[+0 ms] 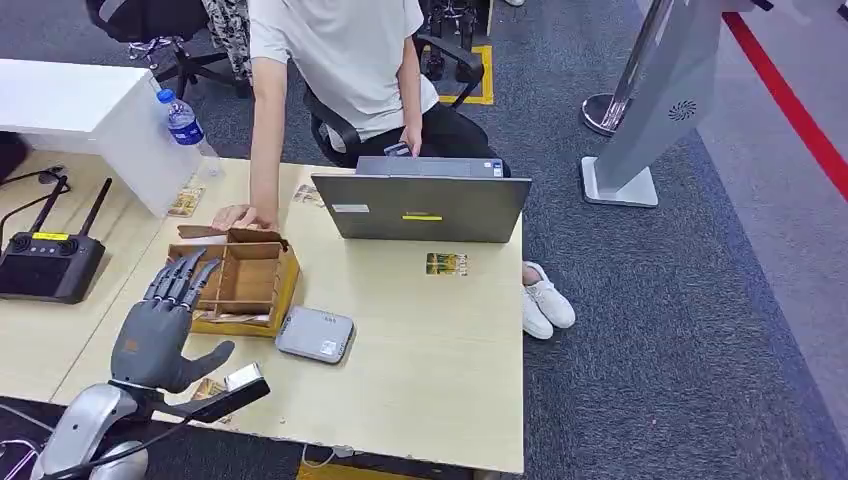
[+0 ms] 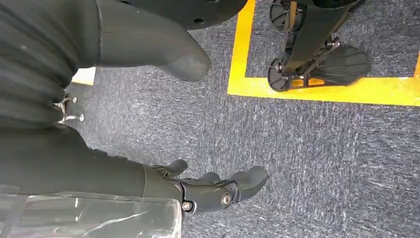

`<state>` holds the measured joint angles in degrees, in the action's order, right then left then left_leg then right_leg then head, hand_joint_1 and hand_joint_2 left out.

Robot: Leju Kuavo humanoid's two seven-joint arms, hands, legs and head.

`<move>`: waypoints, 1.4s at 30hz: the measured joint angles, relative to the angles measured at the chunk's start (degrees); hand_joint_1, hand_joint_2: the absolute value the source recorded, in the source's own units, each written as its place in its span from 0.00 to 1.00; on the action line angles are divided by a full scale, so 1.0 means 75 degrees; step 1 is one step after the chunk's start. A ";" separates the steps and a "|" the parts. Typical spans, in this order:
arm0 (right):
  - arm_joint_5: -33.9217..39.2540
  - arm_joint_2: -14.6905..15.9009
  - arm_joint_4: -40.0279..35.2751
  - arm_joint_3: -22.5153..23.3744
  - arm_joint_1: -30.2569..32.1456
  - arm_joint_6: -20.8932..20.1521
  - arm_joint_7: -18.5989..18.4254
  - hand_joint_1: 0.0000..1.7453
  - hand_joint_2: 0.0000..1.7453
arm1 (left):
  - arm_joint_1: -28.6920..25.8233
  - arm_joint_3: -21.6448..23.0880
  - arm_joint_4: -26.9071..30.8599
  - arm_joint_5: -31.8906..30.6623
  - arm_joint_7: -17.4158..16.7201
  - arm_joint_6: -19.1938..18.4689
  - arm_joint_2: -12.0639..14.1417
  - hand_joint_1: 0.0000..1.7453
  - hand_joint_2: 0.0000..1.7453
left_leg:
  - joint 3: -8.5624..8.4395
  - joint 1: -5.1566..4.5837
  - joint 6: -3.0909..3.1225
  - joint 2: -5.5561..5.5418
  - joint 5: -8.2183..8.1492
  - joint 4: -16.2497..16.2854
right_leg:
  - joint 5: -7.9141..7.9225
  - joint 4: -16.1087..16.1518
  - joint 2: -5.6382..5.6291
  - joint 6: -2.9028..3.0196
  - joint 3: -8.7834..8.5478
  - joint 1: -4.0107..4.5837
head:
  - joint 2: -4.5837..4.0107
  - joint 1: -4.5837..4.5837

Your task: Pass the card to the sensor for recognition and then transmit it.

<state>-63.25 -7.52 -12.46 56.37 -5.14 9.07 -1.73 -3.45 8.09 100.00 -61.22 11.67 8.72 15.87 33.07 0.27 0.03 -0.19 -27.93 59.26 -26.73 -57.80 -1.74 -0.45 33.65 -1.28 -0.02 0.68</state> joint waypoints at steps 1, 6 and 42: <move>0.0000 0.0000 0.0000 0.0000 0.0000 0.0000 -0.0003 0.00 1.00 | 0.0007 0.0000 -0.0006 -0.0003 -0.0038 -0.0006 -0.0006 0.00 1.00 | 0.0000 0.0000 0.0000 0.0000 0.0000 0.0000 | 0.0000 0.0000 0.0000 0.0000 0.0000 0.0000 | 0.0000 0.0000; -0.0003 0.0000 0.0000 0.0000 0.0000 -0.0003 -0.0009 0.00 1.00 | 0.0086 0.0000 -0.0107 -0.0044 -0.0111 -0.0015 -0.0020 0.00 0.00 | 0.0000 0.0000 0.0000 0.0000 0.0000 0.0000 | 0.0000 0.0000 0.0000 0.0000 0.0000 0.0000 | 0.0000 0.0000; -0.0093 0.0000 0.0000 0.0000 0.0033 -0.0006 0.0006 0.00 1.00 | 0.0095 -0.0003 -0.0184 0.0058 -0.0125 -0.0058 -0.0120 0.00 1.00 | 0.0000 0.0000 0.0000 0.0000 0.0000 0.0000 | 0.0000 0.0000 0.0000 0.0000 0.0000 0.0000 | 0.0000 0.0000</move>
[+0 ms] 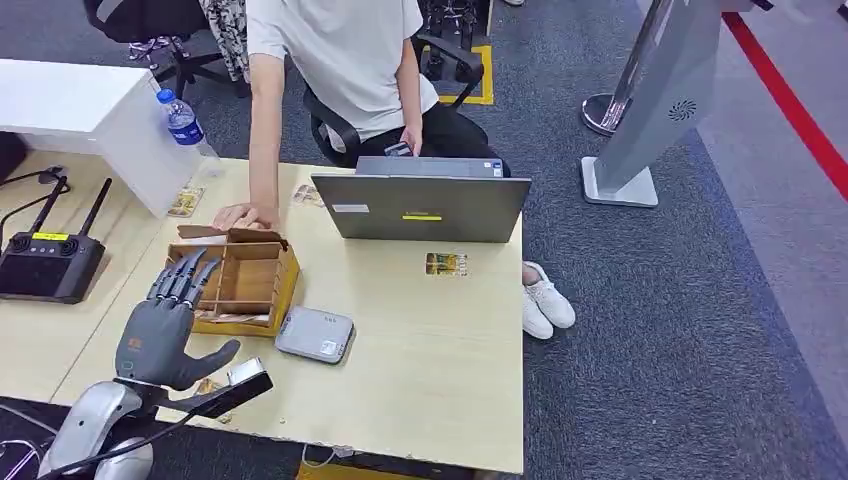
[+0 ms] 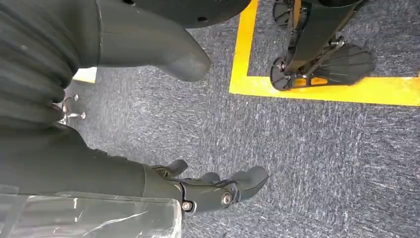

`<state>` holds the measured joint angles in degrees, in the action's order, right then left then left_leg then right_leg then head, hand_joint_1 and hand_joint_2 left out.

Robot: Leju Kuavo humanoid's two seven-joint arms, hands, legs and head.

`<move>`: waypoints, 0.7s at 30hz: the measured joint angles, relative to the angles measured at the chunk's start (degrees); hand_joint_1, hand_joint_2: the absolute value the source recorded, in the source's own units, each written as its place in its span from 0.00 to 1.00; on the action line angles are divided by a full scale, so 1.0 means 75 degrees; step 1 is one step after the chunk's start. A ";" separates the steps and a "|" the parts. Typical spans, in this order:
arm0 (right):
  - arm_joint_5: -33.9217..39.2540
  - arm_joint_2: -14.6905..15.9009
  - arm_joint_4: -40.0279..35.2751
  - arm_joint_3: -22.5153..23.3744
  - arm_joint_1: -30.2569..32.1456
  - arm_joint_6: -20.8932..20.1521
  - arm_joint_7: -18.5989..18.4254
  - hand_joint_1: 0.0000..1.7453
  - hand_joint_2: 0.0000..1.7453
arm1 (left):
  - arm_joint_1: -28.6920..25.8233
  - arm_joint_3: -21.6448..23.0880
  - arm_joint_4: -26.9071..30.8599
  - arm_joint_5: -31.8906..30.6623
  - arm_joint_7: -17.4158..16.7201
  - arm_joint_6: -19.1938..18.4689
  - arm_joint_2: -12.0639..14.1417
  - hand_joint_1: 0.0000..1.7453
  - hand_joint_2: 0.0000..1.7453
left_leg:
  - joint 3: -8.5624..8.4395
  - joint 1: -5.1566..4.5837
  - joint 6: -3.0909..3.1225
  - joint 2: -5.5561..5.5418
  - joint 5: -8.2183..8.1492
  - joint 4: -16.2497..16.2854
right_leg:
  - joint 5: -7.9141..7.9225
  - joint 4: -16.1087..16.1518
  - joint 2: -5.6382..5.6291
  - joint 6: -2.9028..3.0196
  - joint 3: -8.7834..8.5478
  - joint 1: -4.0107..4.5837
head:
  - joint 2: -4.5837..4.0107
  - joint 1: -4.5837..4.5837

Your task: Pass the card to the sensor for recognition and then transmit it.

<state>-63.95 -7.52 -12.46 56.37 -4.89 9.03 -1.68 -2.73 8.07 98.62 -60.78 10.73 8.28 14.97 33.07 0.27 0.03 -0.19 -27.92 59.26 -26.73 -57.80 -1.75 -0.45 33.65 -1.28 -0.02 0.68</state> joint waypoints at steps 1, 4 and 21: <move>0.0003 0.0000 0.0000 0.0000 0.0000 0.0000 0.0000 0.00 1.00 | 0.0000 0.0000 0.0000 0.0000 0.0000 0.0000 0.0000 0.00 1.00 | 0.0000 0.0000 0.0000 0.0000 0.0000 0.0000 | 0.0000 0.0000 0.0000 0.0000 0.0000 0.0000 | 0.0000 0.0000; 0.0012 0.0000 0.0000 0.0000 0.0002 -0.0003 0.0000 0.00 1.00 | 0.0000 0.0000 0.0000 0.0000 -0.0003 -0.0003 0.0000 0.00 1.00 | 0.0000 0.0000 0.0000 0.0000 0.0000 0.0000 | 0.0000 0.0000 0.0000 0.0000 0.0000 0.0000 | 0.0000 0.0000; -0.0012 -0.0047 0.0000 0.0000 0.0142 0.0052 0.0160 0.00 1.00 | -0.0699 -0.0309 0.0067 0.0058 -0.0020 0.0085 0.0152 0.00 1.00 | 0.0001 0.0001 0.0000 0.0000 -0.0001 -0.0002 | -0.0002 0.0000 -0.0001 0.0000 -0.0001 0.0001 | 0.0000 0.0000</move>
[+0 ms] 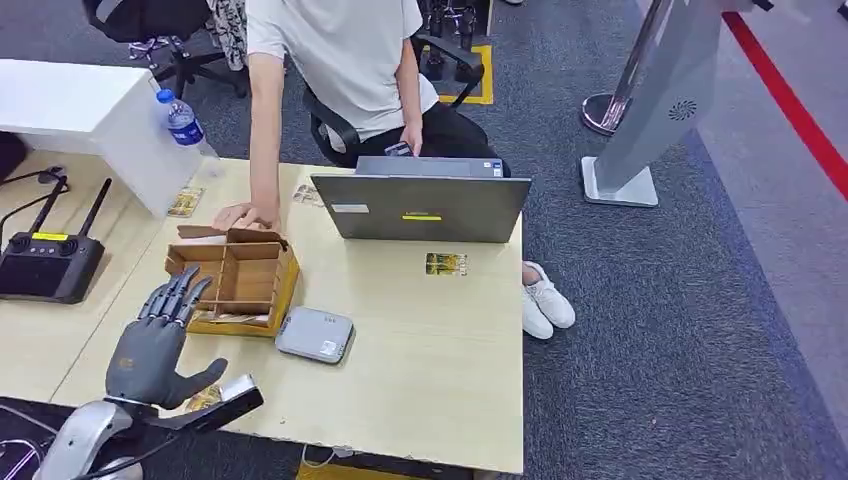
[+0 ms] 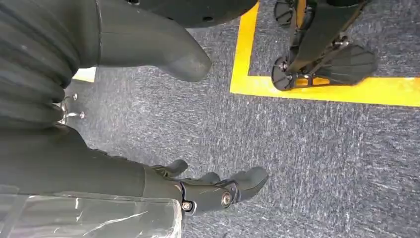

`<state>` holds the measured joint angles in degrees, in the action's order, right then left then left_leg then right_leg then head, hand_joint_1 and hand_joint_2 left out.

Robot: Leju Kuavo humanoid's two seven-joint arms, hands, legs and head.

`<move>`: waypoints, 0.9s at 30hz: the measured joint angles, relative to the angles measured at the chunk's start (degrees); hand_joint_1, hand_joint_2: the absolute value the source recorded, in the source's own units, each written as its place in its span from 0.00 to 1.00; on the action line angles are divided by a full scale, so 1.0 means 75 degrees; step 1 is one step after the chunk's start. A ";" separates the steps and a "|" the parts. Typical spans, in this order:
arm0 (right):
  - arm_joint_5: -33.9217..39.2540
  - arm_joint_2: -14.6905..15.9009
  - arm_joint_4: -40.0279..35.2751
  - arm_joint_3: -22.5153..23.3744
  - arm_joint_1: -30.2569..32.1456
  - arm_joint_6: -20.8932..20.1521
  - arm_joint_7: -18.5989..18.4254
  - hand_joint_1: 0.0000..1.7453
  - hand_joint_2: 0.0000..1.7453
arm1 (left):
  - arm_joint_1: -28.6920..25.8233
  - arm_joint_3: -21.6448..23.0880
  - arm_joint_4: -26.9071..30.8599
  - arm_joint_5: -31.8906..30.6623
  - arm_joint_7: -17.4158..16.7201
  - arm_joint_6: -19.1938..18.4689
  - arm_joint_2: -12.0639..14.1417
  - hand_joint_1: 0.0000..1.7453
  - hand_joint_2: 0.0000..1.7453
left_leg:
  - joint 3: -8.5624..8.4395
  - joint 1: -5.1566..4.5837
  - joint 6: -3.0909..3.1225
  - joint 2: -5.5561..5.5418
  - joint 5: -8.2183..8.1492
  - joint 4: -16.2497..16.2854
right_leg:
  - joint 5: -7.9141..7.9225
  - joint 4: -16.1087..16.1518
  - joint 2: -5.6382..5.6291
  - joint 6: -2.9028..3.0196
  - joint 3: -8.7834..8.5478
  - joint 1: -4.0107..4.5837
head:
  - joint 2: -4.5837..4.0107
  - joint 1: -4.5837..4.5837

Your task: Pass the card to the sensor for recognition and then transmit it.

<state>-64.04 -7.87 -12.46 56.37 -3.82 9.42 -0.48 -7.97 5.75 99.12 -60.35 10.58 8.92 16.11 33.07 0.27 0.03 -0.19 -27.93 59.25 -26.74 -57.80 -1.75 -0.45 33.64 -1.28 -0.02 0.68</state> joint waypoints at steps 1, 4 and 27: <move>-0.0003 -0.0006 0.0000 0.0000 0.0019 0.0000 0.0000 0.00 1.00 | -0.0091 -0.0041 0.0035 0.0000 0.0003 0.0026 0.0035 0.00 1.00 | 0.0001 0.0000 0.0000 -0.0001 0.0000 0.0000 | -0.0001 0.0000 0.0001 -0.0001 0.0000 0.0000 | 0.0000 0.0005; -0.0017 -0.0023 0.0000 0.0000 0.0040 0.0003 -0.0020 0.00 1.00 | -0.0276 -0.0146 0.0102 -0.0203 -0.0050 0.0146 0.0142 0.00 1.00 | 0.0001 0.0000 0.0000 -0.0003 0.0000 0.0000 | -0.0002 0.0000 0.0002 -0.0002 0.0000 0.0000 | 0.0000 0.0000; -0.0222 -0.0061 0.0000 0.0000 0.0065 -0.0009 -0.0117 0.00 1.00 | -0.0272 -0.0385 -0.0070 -0.2057 -0.1262 0.0236 0.0690 0.00 1.00 | -0.0001 0.0000 0.0002 -0.0003 0.0004 0.0001 | 0.0001 0.0001 0.0004 -0.0001 -0.0003 0.0000 | 0.0000 0.0000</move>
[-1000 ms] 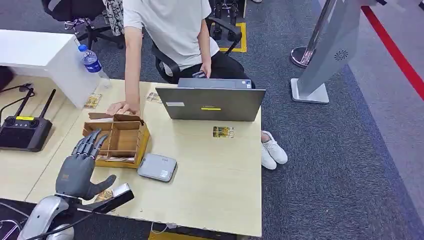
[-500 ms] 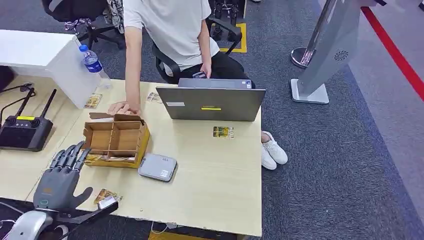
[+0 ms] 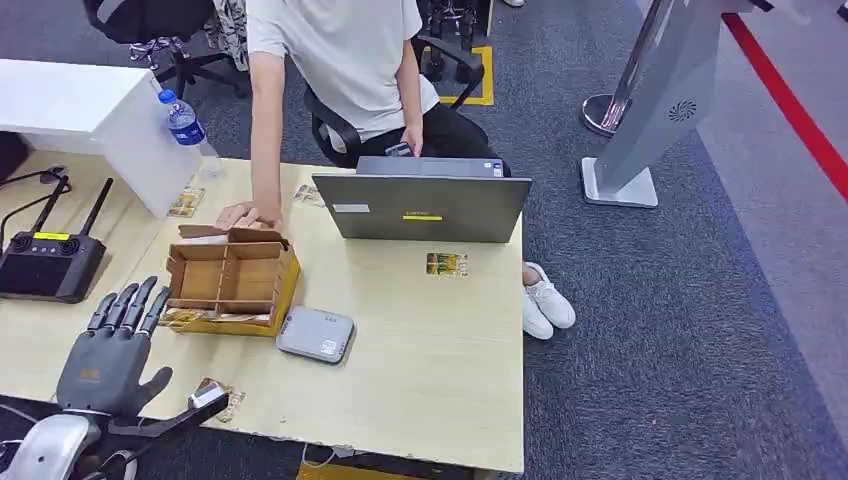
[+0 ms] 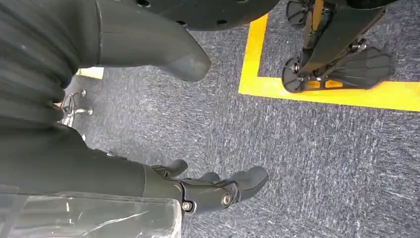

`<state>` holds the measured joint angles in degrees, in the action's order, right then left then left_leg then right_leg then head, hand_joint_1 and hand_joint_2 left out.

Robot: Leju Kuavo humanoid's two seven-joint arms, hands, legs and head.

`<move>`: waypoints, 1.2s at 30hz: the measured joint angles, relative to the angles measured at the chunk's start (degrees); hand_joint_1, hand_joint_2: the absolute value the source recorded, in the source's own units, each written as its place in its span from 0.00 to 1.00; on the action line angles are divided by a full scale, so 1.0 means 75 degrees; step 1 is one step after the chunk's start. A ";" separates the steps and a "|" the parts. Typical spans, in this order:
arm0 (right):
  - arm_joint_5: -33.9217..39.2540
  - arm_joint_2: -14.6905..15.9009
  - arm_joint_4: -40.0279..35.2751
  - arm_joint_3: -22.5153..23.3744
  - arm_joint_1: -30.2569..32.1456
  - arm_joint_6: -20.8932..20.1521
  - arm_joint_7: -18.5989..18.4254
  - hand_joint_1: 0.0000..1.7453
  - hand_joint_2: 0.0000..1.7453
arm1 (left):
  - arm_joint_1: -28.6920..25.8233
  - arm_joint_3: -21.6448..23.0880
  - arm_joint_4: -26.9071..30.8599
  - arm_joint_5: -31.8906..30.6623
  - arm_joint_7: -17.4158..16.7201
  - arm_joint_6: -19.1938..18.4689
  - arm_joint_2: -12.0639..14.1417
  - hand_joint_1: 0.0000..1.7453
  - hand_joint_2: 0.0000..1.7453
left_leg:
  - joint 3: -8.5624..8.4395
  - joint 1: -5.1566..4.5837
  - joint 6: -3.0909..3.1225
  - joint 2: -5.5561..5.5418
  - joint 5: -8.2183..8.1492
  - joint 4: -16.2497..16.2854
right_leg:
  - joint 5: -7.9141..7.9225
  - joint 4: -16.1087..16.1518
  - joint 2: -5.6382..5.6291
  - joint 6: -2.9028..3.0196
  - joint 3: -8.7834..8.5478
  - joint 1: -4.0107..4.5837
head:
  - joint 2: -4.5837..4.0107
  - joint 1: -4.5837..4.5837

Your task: Pass the card to the sensor for recognition and then transmit it.

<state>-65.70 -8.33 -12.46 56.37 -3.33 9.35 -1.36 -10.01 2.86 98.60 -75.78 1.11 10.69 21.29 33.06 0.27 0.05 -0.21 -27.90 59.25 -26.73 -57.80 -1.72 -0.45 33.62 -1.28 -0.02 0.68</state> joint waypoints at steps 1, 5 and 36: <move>-0.0035 0.0000 0.0000 0.0000 -0.0001 0.0000 0.0000 0.00 1.00 | 0.0037 0.0000 -0.0026 -0.0003 0.0000 -0.0006 -0.0029 0.00 1.00 | -0.0001 0.0000 0.0000 0.0000 0.0000 0.0000 | 0.0000 0.0000 0.0000 0.0000 0.0000 0.0000 | 0.0000 0.0000; -0.0087 0.0000 0.0000 0.0000 -0.0003 -0.0003 -0.0009 0.00 1.00 | 0.0244 0.0003 -0.0195 -0.0085 -0.0009 -0.0123 -0.0134 0.00 1.00 | -0.0001 0.0000 0.0000 -0.0001 0.0001 0.0000 | 0.0000 0.0000 0.0000 0.0000 0.0000 0.0000 | 0.0000 0.0003; -0.0323 -0.0009 0.0000 0.0000 -0.0225 -0.0058 -0.0181 0.00 1.00 | 0.1832 0.0603 -0.2206 -0.0338 0.0073 -0.0111 -0.1276 0.00 1.00 | -0.0002 -0.0001 -0.0001 0.0002 0.0002 0.0003 | 0.0011 0.0000 -0.0002 0.0002 0.0001 -0.0001 | 0.0000 0.0000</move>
<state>-68.13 -8.39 -12.46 56.37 -5.02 8.92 -2.71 3.73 7.39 82.05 -78.31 1.66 9.86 11.72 33.05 0.26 0.04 -0.20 -27.89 59.28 -26.65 -57.79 -1.74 -0.44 33.63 -1.28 -0.02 0.68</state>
